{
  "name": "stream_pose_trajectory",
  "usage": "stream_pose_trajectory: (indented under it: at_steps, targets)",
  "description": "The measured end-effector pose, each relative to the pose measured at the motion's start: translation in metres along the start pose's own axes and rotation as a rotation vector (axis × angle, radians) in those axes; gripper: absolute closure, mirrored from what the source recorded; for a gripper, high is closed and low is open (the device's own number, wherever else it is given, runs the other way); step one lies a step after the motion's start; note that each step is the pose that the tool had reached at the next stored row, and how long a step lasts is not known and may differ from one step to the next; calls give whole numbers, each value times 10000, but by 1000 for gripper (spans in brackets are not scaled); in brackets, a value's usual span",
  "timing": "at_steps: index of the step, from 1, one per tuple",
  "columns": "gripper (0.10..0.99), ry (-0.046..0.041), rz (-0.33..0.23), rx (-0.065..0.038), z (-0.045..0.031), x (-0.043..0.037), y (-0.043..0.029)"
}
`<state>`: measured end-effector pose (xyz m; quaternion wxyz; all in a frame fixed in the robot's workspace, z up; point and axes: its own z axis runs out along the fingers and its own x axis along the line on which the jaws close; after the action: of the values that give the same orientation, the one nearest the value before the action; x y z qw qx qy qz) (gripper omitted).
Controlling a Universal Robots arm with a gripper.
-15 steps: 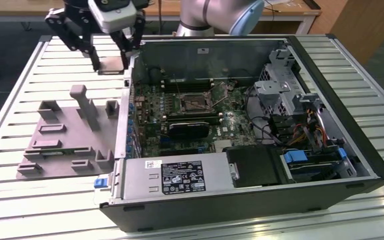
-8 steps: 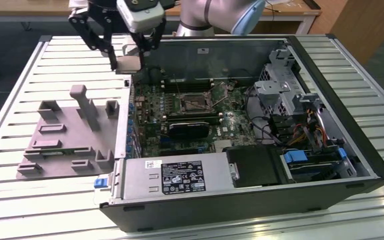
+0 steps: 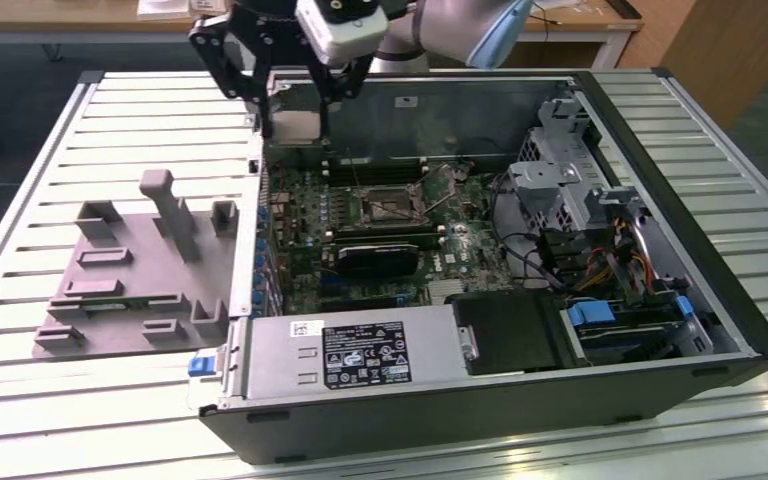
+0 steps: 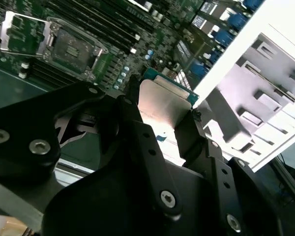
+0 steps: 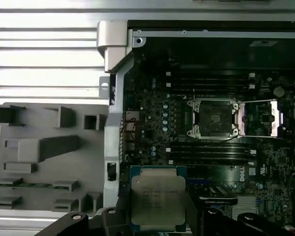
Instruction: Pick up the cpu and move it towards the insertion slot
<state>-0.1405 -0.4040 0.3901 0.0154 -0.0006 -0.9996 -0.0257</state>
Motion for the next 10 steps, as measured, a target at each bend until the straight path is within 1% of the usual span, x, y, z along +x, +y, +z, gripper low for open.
stream_pose_trajectory:
  at_steps: [10]
  targets:
    - [549,120,7,0,-14,-447,1]
